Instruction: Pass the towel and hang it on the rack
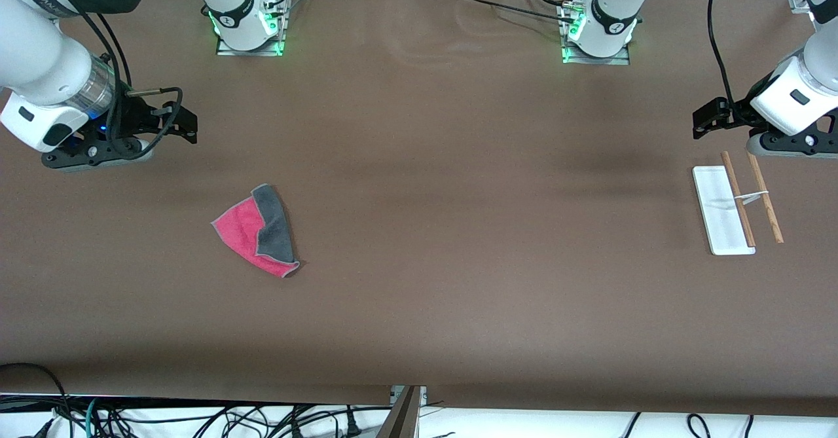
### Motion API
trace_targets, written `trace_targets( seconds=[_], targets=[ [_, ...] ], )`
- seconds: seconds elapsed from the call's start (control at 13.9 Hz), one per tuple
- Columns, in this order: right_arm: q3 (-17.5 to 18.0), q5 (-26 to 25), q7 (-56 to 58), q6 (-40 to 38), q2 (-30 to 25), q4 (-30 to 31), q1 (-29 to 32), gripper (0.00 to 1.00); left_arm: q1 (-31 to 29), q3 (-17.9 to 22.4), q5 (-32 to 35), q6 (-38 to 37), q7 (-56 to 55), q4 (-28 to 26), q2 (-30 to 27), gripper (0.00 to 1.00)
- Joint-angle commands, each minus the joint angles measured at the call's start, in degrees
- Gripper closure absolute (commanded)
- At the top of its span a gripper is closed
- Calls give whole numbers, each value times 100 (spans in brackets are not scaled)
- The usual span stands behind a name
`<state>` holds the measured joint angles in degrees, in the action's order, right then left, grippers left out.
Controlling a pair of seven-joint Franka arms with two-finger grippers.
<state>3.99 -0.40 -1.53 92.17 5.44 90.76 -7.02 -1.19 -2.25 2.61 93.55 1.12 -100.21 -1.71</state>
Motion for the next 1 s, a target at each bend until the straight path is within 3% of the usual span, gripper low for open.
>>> trace_targets(
  seconds=[0.0,0.72,0.93],
  targets=[
    [23,75,39,-33,-78,56,8,0,-30,-21,47,-91,108,98,30,0],
    [23,22,118,37,44,38,-27,0,-30,-21,47,-83,99,98,30,0],
    [23,22,275,299,499,38,-97,0,-30,-21,47,-91,108,98,30,0]
  ],
)
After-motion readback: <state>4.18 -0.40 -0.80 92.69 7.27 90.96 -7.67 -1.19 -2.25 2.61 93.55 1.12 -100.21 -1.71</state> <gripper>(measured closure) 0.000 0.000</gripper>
